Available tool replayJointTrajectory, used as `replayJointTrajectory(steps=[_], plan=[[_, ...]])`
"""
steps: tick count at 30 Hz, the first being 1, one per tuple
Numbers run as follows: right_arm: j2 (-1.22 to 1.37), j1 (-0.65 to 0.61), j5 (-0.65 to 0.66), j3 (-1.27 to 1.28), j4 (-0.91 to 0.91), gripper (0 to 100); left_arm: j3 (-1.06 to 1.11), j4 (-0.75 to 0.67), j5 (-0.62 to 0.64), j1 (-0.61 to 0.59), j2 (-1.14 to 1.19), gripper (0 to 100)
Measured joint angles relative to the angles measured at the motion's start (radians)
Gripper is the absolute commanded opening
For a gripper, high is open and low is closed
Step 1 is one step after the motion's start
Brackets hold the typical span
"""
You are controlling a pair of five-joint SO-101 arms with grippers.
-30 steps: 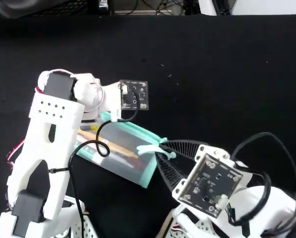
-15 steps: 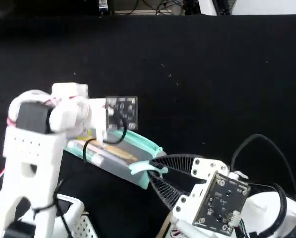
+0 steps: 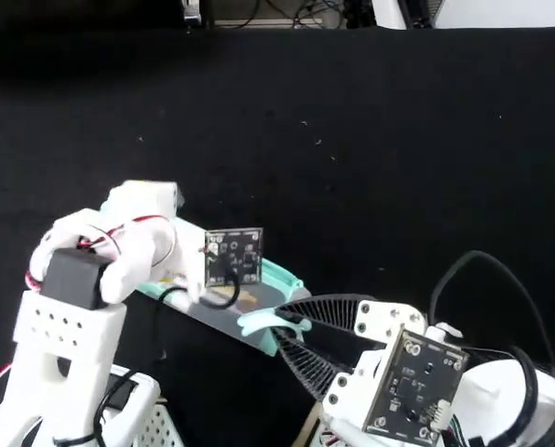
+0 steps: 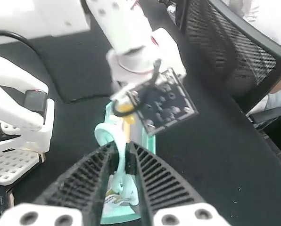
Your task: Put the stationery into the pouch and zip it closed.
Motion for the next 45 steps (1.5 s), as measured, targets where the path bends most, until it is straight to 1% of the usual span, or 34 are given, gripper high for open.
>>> replayJointTrajectory(steps=[3, 6, 13, 15, 18, 24, 28, 33, 37, 39, 45], plan=[[0.0, -0.003, 0.0, 0.0, 0.0, 1.2, 0.069, -0.121, 0.002, 0.0, 0.008, 34], [0.0, -0.003, 0.0, 0.0, 0.0, 1.2, 0.109, -0.186, 0.002, 0.012, 0.034, 34], [0.0, -0.003, 0.0, 0.0, 0.0, 1.2, 0.123, -0.207, 0.002, 0.091, 0.163, 34], [0.0, -0.003, 0.0, 0.0, 0.0, 1.2, 0.123, -0.207, 0.002, 0.094, 0.199, 34], [0.0, -0.003, 0.0, 0.0, 0.0, 1.2, 0.123, -0.166, -0.009, 0.094, 0.23, 34], [0.0, -0.003, 0.0, 0.0, 0.0, 1.2, 0.123, 0.034, -0.026, 0.094, 0.215, 34], [0.0, -0.003, 0.0, 0.0, 0.0, 1.2, 0.123, 0.135, -0.026, 0.094, 0.126, 34], [0.0, -0.003, 0.0, 0.0, 0.0, 1.3, 0.123, 0.255, -0.026, 0.092, -0.044, 34], [0.0, -0.003, 0.0, 0.0, 0.0, 1.3, 0.157, 0.264, -0.026, 0.092, -0.164, 34], [0.0, -0.003, 0.0, 0.0, 0.0, 1.3, 0.199, 0.242, -0.026, 0.092, -0.206, 34], [0.0, -0.003, 0.0, 0.0, 0.0, 1.3, 0.348, 0.064, -0.026, 0.092, -0.247, 34]])
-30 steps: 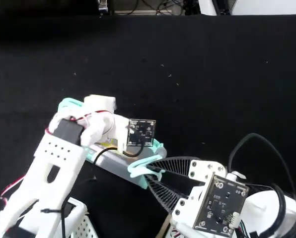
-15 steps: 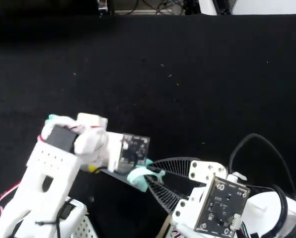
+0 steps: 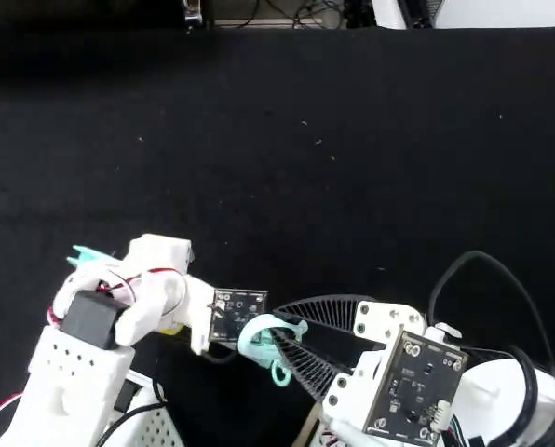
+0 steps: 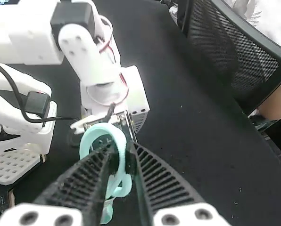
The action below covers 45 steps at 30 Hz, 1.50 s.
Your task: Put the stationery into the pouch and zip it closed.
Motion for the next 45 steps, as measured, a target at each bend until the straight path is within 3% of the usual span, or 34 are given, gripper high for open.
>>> replayJointTrajectory(steps=[12, 14, 17, 19, 22, 31, 38, 45], plan=[[0.0, 0.0, 0.015, 0.0, 0.0, 1.3, 0.005, -0.058, 0.106, 0.219, -0.006, 33], [0.0, 0.0, 0.02, 0.0, 0.0, 1.3, 0.005, -0.058, 0.123, 0.222, -0.006, 26], [0.0, 0.0, 0.021, 0.0, 0.0, 1.3, 0.005, -0.058, 0.141, 0.222, -0.006, 3], [-0.005, 0.0, 0.021, 0.0, 0.0, 1.3, 0.005, -0.058, 0.144, 0.216, -0.006, 6], [-0.006, 0.02, 0.028, 0.0, -0.003, 1.3, 0.005, -0.057, 0.176, 0.207, -0.009, 3], [-0.006, 0.249, 0.087, 0.0, -0.192, 1.3, -0.055, -0.184, 0.509, 0.203, -0.008, 3], [0.04, 0.381, 0.087, -0.012, -0.404, 1.3, -0.213, -0.301, 0.796, 0.129, -0.008, 3], [0.301, 0.393, 0.087, -0.327, -0.402, 1.3, -0.361, -0.305, 1.028, 0.008, -0.006, 3]])
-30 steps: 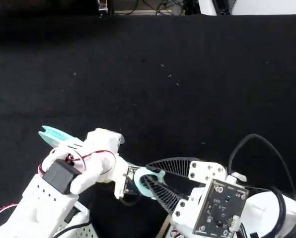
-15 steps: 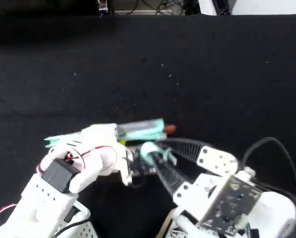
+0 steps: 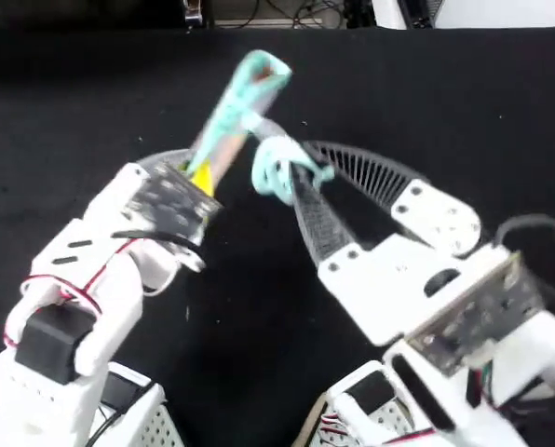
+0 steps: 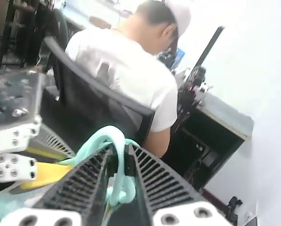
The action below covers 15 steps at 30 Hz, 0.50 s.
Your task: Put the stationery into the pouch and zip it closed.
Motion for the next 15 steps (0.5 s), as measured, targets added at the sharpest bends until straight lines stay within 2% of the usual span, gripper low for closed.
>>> replayJointTrajectory(steps=[8, 15], plan=[[0.359, -0.186, 0.0, -0.488, 0.342, 1.2, 0.072, 0.0, 0.216, -0.129, -0.002, 3], [0.411, -0.304, 0.0, -0.511, 0.394, 1.2, 0.232, 0.014, 0.236, -0.273, -0.043, 3]])
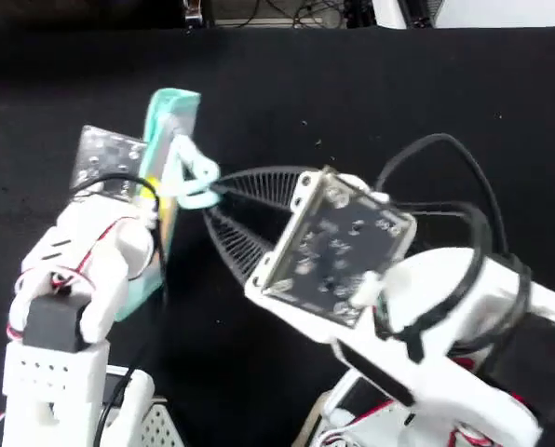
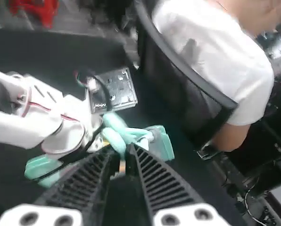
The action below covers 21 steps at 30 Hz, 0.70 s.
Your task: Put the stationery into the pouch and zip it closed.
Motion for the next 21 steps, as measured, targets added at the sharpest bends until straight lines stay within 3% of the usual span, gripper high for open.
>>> replayJointTrajectory(steps=[6, 10, 12, 16, 21], plan=[[-0.008, -0.023, 0.0, 0.132, 0.0, 1.2, 0.066, 0.029, 0.003, -0.031, -0.167, 3], [-0.009, -0.023, 0.0, 0.157, 0.0, 1.6, 0.097, 0.031, 0.002, 0.046, -0.292, 3], [-0.023, -0.023, 0.0, 0.157, 0.0, 5.8, 0.115, 0.031, 0.0, 0.091, -0.336, 3], [-0.072, -0.023, -0.041, 0.157, 0.0, 25.7, 0.137, 0.031, 0.003, 0.123, -0.361, 3], [-0.163, -0.023, -0.11, 0.157, 0.0, 25.3, 0.137, 0.031, 0.0, 0.124, -0.362, 3]])
